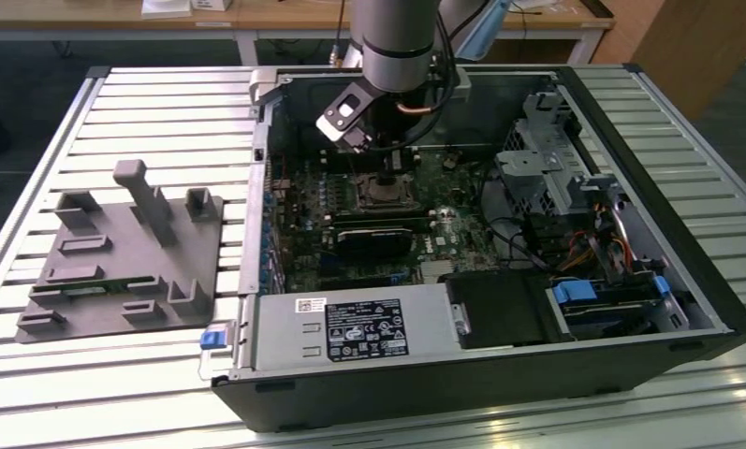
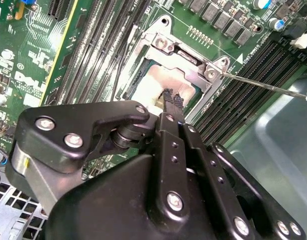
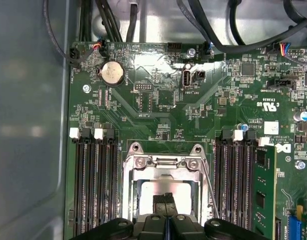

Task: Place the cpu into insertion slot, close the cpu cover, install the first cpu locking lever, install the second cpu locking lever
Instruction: 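Close the cpu cover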

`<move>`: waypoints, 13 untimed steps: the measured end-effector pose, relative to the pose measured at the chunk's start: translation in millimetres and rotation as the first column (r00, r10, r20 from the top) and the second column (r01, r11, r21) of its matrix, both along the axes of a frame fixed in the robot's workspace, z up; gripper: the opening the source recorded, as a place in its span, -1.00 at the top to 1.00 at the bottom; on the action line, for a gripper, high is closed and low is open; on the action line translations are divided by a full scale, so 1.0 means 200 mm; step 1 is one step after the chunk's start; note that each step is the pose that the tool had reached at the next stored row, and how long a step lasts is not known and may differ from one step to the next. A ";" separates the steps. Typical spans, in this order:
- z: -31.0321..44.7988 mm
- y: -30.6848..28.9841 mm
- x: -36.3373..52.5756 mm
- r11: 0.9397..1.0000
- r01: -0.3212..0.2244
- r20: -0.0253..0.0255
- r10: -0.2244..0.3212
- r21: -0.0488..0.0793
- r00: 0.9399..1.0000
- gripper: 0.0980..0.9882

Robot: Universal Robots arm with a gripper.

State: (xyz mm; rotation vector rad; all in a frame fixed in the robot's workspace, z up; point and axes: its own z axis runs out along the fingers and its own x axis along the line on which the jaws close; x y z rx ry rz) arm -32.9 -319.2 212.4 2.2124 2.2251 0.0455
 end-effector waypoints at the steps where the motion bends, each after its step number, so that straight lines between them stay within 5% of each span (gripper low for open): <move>1: 0.001 0.000 0.000 1.000 0.000 0.000 0.000 0.000 1.000 0.98; 13: 0.014 0.000 0.000 1.000 0.000 0.000 0.000 0.000 1.000 0.98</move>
